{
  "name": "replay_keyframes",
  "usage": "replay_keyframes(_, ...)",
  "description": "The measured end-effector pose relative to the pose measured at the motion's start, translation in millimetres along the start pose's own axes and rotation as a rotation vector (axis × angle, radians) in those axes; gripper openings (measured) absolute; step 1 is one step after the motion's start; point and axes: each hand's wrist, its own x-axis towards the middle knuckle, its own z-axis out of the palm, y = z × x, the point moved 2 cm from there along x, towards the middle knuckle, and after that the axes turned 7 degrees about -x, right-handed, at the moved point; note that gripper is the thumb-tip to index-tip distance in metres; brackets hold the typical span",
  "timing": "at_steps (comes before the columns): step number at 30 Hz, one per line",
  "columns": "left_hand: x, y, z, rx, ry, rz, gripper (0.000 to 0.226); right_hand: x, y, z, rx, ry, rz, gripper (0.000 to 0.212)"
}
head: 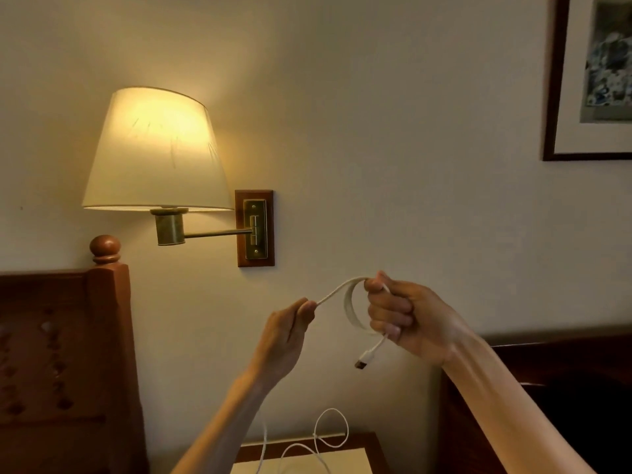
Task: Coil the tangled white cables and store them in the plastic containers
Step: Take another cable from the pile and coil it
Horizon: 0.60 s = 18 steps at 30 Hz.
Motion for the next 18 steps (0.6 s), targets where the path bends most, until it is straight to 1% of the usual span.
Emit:
replay_keyframes(1, -10, -10, 6, -0.031, 0.014, -0.067, 0.035, 1, -3, -1, 0.081, -0.021, -0.022, 0.027)
replay_keyframes(3, -27, -23, 18, 0.012, -0.010, -0.192, 0.037, 6, -10, -5, 0.145, 0.002, -0.082, 0.028)
replay_keyframes(4, -32, -23, 22, 0.094, -0.058, -0.247, 0.046, 10, -14, -7, 0.141, 0.055, -0.117, 0.029)
replay_keyframes(5, -34, -18, 26, 0.185, -0.144, -0.289, 0.056, 13, -17, -9, 0.115, 0.120, -0.157, 0.030)
replay_keyframes(7, -29, 5, 30, 0.419, -0.375, -0.321, 0.062, 21, -19, -9, -0.032, 0.219, -0.228, 0.034)
replay_keyframes(8, -23, 19, 31, 0.501, -0.461, -0.283, 0.061, 25, -17, -7, -0.176, 0.258, -0.261, 0.035)
replay_keyframes(10, -7, 50, 29, 0.557, -0.537, -0.151, 0.057, 30, -7, -2, -0.526, 0.329, -0.311, 0.033)
replay_keyframes(11, 2, 62, 26, 0.556, -0.531, -0.076, 0.054, 31, 1, 1, -0.660, 0.338, -0.321, 0.032)
replay_keyframes(13, 17, 76, 14, 0.557, -0.470, 0.066, 0.050, 33, 13, 5, -0.809, 0.314, -0.312, 0.032)
replay_keyframes(16, 30, 77, -7, 0.628, -0.324, 0.208, 0.054, 29, 17, 8, -0.913, 0.283, -0.296, 0.036)
replay_keyframes(18, 32, 74, -18, 0.664, -0.233, 0.275, 0.049, 26, 17, 12, -0.957, 0.254, -0.292, 0.041)
